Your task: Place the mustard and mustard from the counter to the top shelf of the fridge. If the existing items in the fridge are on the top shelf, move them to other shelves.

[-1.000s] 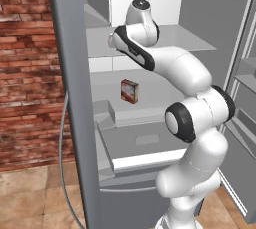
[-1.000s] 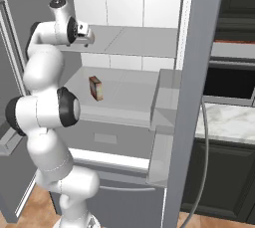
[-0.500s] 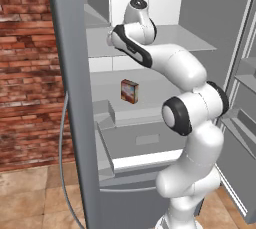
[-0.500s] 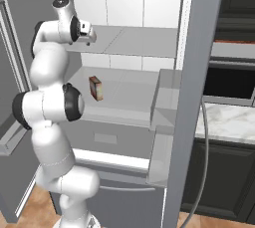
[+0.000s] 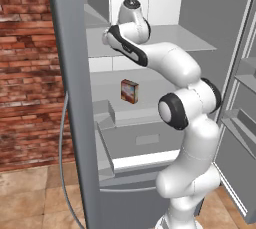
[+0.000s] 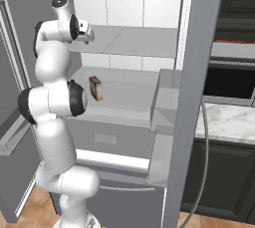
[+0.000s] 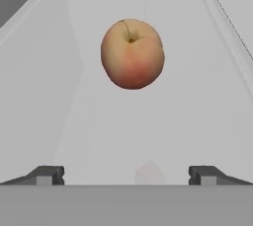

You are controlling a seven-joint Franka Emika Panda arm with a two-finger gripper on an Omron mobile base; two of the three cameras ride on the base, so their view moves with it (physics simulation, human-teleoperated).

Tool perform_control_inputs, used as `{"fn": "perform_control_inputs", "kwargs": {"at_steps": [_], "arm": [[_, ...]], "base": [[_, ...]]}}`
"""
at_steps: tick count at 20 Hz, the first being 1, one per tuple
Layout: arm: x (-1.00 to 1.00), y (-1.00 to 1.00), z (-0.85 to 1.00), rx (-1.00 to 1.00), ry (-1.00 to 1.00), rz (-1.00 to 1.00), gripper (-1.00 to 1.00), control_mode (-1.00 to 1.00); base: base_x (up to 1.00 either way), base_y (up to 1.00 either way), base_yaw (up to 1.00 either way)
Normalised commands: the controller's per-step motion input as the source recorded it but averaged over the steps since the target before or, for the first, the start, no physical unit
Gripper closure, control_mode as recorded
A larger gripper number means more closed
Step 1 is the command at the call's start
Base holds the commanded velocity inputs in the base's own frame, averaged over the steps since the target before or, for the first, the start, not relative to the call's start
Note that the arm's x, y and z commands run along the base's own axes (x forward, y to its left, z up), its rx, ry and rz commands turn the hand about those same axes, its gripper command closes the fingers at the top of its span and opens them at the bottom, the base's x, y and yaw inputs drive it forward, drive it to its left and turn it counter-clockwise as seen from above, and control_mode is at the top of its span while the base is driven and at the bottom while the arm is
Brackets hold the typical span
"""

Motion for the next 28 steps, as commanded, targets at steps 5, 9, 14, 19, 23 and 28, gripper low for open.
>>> {"fn": "perform_control_inputs", "kwargs": {"at_steps": [5, 9, 14, 19, 23, 28], "arm": [[0.23, 0.04, 0.00, 0.00, 0.00, 0.00, -1.00, -1.00], [0.24, 0.00, 0.00, 0.00, 0.00, 0.00, -1.00, -1.00], [0.29, 0.00, 0.00, 0.00, 0.00, 0.00, -1.00, -1.00], [0.27, 0.00, 0.00, 0.00, 0.00, 0.00, -1.00, -1.00], [0.26, 0.00, 0.00, 0.00, 0.00, 0.00, -1.00, -1.00], [0.29, 0.00, 0.00, 0.00, 0.00, 0.00, -1.00, -1.00]], "base": [[0.00, 0.00, 0.00], [0.00, 0.00, 0.00], [0.00, 0.00, 0.00], [0.00, 0.00, 0.00], [0.00, 0.00, 0.00], [0.00, 0.00, 0.00]]}}
